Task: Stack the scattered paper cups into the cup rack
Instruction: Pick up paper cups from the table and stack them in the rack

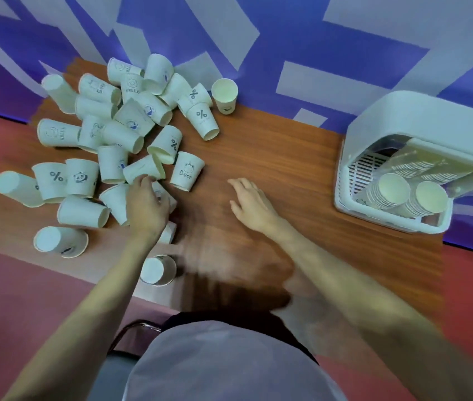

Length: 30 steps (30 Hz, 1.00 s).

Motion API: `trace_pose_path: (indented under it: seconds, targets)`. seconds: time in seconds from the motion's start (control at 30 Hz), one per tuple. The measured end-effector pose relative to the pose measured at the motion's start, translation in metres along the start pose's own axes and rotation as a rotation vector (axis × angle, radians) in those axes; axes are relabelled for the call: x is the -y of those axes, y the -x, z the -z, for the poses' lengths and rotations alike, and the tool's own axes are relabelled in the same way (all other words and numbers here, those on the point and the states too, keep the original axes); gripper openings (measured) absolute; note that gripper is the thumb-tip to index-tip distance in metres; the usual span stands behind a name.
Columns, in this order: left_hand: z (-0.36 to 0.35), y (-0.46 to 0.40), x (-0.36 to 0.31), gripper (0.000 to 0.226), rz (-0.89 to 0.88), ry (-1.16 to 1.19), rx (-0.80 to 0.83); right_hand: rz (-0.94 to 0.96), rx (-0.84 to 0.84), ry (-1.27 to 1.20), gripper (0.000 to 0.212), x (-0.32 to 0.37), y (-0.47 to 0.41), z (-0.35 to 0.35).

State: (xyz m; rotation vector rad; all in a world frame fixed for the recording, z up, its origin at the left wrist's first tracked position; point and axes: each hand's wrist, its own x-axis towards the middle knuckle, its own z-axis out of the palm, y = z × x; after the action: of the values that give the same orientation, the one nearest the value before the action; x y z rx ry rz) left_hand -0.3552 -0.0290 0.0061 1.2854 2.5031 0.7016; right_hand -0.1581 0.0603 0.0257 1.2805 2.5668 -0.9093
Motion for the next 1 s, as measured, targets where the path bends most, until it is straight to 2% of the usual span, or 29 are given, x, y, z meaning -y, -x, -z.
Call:
trace_pose_path:
  seconds: [0.03,0.07,0.13,0.2,0.3,0.43,0.53,0.63,0.8,1.0]
  targets:
    - [0.004,-0.004,0.010,0.037,0.046,-0.016,0.011,-0.006,0.068,0.003,0.052,0.011,-0.013,0.001]
    - [0.007,-0.007,0.019,0.037,0.089,-0.031,0.017,-0.008,0.064,0.007,0.053,0.019,-0.025,0.002]
    - [0.010,-0.011,0.033,0.039,0.149,-0.054,0.028,-0.028,-0.028,-0.006,0.058,0.028,-0.044,0.002]
    - [0.013,-0.015,0.040,0.042,0.194,-0.054,0.035,-0.019,-0.026,-0.008,0.061,0.030,-0.059,-0.001]
    - [0.014,-0.021,0.045,0.043,0.237,-0.028,0.072,-0.025,0.027,0.020,0.062,0.040,-0.082,-0.002]
    - [0.014,-0.028,0.047,0.040,0.249,0.001,0.146,-0.120,-0.001,0.034,0.054,0.043,-0.103,-0.005]
    - [0.012,-0.032,0.044,0.029,0.240,-0.003,0.171,-0.185,-0.053,0.029,0.039,0.041,-0.106,-0.008]
    - [0.010,-0.032,0.042,0.029,0.191,-0.011,0.197,-0.212,-0.111,0.009,0.024,0.035,-0.102,-0.010]
    - [0.004,-0.028,0.035,0.029,0.151,0.049,0.198,-0.276,-0.189,-0.140,0.023,0.013,-0.083,-0.006]
    - [-0.006,-0.021,0.009,0.019,0.049,0.060,0.237,-0.217,-0.453,-0.189,0.017,-0.032,-0.035,0.008]
